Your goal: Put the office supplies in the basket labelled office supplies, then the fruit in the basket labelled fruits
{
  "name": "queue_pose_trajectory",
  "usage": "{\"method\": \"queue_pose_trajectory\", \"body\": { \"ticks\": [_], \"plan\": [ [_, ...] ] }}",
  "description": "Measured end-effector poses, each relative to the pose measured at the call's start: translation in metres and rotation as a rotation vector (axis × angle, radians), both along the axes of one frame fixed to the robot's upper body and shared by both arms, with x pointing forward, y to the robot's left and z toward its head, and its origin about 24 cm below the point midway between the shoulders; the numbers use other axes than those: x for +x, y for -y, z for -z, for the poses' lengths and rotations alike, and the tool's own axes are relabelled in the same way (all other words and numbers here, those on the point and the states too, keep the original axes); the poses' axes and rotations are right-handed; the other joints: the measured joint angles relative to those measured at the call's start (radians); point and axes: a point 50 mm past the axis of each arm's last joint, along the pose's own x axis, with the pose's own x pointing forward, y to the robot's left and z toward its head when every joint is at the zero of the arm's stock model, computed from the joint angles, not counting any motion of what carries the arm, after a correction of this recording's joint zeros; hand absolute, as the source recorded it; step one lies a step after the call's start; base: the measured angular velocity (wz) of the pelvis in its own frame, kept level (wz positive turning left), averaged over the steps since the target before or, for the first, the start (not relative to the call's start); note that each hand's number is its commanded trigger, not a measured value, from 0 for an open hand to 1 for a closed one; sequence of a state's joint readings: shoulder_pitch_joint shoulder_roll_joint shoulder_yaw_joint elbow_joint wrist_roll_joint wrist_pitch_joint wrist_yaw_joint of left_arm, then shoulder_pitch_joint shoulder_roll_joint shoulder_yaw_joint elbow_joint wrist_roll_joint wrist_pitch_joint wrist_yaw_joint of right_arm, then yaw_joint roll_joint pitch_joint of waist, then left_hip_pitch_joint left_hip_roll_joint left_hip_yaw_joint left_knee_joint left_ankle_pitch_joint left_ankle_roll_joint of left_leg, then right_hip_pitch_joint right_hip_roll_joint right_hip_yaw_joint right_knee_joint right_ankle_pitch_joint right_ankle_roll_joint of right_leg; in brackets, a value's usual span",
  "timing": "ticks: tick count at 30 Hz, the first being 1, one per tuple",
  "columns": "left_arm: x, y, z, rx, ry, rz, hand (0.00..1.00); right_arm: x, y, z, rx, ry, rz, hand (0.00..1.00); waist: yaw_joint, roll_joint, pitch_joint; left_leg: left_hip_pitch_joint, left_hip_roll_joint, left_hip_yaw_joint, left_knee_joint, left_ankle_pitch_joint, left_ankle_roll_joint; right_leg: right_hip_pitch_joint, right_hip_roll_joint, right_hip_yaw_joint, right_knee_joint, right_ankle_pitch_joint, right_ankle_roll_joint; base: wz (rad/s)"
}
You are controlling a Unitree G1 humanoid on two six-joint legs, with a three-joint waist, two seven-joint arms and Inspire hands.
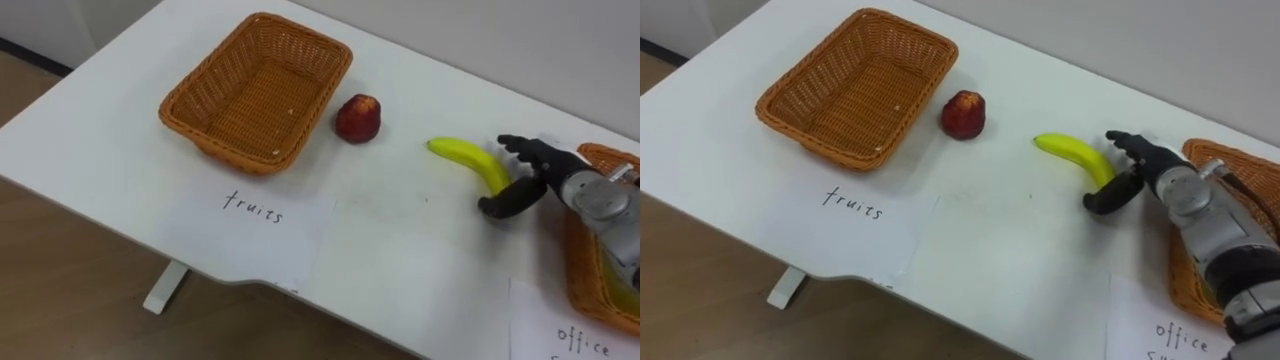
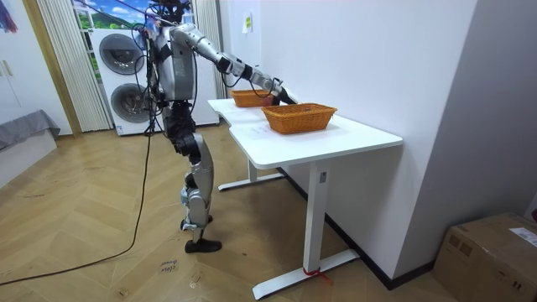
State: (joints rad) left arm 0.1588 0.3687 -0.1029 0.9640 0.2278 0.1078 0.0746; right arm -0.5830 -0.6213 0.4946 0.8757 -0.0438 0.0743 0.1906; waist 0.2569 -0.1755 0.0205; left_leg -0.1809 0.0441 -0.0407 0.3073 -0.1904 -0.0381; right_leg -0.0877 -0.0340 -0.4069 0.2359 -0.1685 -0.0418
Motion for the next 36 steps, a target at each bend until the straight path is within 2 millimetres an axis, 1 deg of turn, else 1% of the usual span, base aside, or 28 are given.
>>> {"method": "queue_pose_trajectory", "body": {
  "ticks": [6,7,8,9,10,12,14,18,20,23,29,31,36],
  "plan": [
    [0.004,0.000,-0.001,0.000,0.012,0.006,0.00,0.000,-0.002,-0.001,-0.001,-0.034,-0.050,0.00,0.000,-0.002,0.0001,0.000,0.000,-0.002,0.000,0.001,-0.001,0.000,0.001,-0.001,-0.002,-0.003,-0.004,0.00],
    [0.005,0.000,-0.001,0.000,0.016,0.007,0.00,0.000,-0.002,-0.001,-0.002,-0.035,-0.053,0.13,0.000,-0.002,0.0001,0.000,0.000,-0.003,0.000,0.001,-0.001,0.001,0.001,-0.001,-0.002,-0.003,-0.004,0.00],
    [0.005,0.000,-0.001,-0.002,0.021,0.010,0.00,0.000,-0.002,-0.001,-0.003,-0.036,-0.055,0.56,0.000,-0.002,-0.0001,0.000,0.000,-0.003,0.000,0.001,-0.001,0.001,0.001,-0.001,-0.002,-0.003,-0.004,0.00],
    [0.005,0.000,-0.001,-0.003,0.024,0.012,0.00,0.000,-0.002,-0.001,-0.003,-0.037,-0.055,0.89,0.000,-0.002,-0.0001,0.000,0.000,-0.003,0.000,0.001,-0.001,0.000,0.001,-0.001,-0.002,-0.003,-0.004,0.00],
    [0.006,0.000,-0.001,-0.005,0.028,0.014,0.00,-0.001,-0.002,-0.001,-0.003,-0.040,-0.058,1.00,0.000,-0.002,0.0000,0.000,0.000,-0.003,0.000,0.001,-0.001,0.000,0.001,-0.001,-0.003,-0.003,-0.004,0.00],
    [0.006,0.000,-0.001,-0.005,0.027,0.014,0.00,0.000,-0.002,-0.002,-0.014,-0.039,-0.062,1.00,0.000,-0.002,-0.0002,0.000,0.000,-0.003,-0.001,0.001,-0.001,0.001,0.001,-0.001,-0.003,-0.003,-0.004,0.00],
    [0.007,0.000,-0.001,-0.005,0.029,0.015,0.00,0.001,0.001,-0.007,-0.050,-0.016,-0.063,1.00,0.002,-0.002,-0.0003,0.000,0.000,-0.003,-0.001,0.001,-0.001,0.001,0.001,-0.001,-0.005,-0.004,-0.004,0.00],
    [0.009,-0.001,-0.002,-0.004,0.034,0.017,0.00,0.001,0.008,-0.011,-0.080,-0.008,-0.051,1.00,0.020,-0.008,-0.0029,0.002,0.000,-0.003,-0.003,0.001,-0.001,0.002,0.003,-0.001,-0.013,-0.003,-0.004,0.00],
    [0.008,-0.003,-0.003,-0.003,0.031,0.017,0.00,0.001,0.008,-0.011,-0.097,-0.010,-0.056,1.00,0.023,-0.016,-0.0007,0.002,0.000,-0.006,-0.003,0.002,-0.002,0.003,0.004,-0.003,-0.012,-0.003,-0.004,0.02],
    [0.008,-0.003,-0.003,-0.009,0.027,0.022,0.00,0.001,0.009,-0.013,-0.123,-0.002,-0.058,1.00,0.026,-0.021,0.0026,0.000,0.000,-0.012,-0.003,0.001,-0.002,0.005,0.004,-0.008,-0.013,-0.003,-0.004,0.06],
    [0.009,-0.002,-0.003,-0.019,0.024,0.025,0.00,0.002,0.007,-0.015,-0.162,-0.002,-0.070,1.00,0.032,-0.019,0.0061,-0.001,0.000,-0.018,-0.013,0.000,-0.004,0.005,0.006,-0.010,-0.014,-0.003,-0.004,0.02],
    [0.008,-0.002,-0.003,-0.019,0.022,0.024,0.00,0.001,0.008,-0.014,-0.162,-0.013,-0.074,1.00,0.037,-0.020,0.0064,0.001,0.000,-0.017,-0.016,0.000,-0.004,0.004,0.006,-0.008,-0.015,-0.003,-0.004,0.00],
    [0.006,-0.003,-0.003,-0.019,0.018,0.022,0.00,-0.001,0.006,-0.011,-0.130,-0.031,-0.079,1.00,0.037,-0.020,0.0072,0.019,0.000,-0.016,-0.017,0.000,-0.004,0.017,0.006,-0.007,-0.016,-0.003,-0.003,0.00]
  ]
}}
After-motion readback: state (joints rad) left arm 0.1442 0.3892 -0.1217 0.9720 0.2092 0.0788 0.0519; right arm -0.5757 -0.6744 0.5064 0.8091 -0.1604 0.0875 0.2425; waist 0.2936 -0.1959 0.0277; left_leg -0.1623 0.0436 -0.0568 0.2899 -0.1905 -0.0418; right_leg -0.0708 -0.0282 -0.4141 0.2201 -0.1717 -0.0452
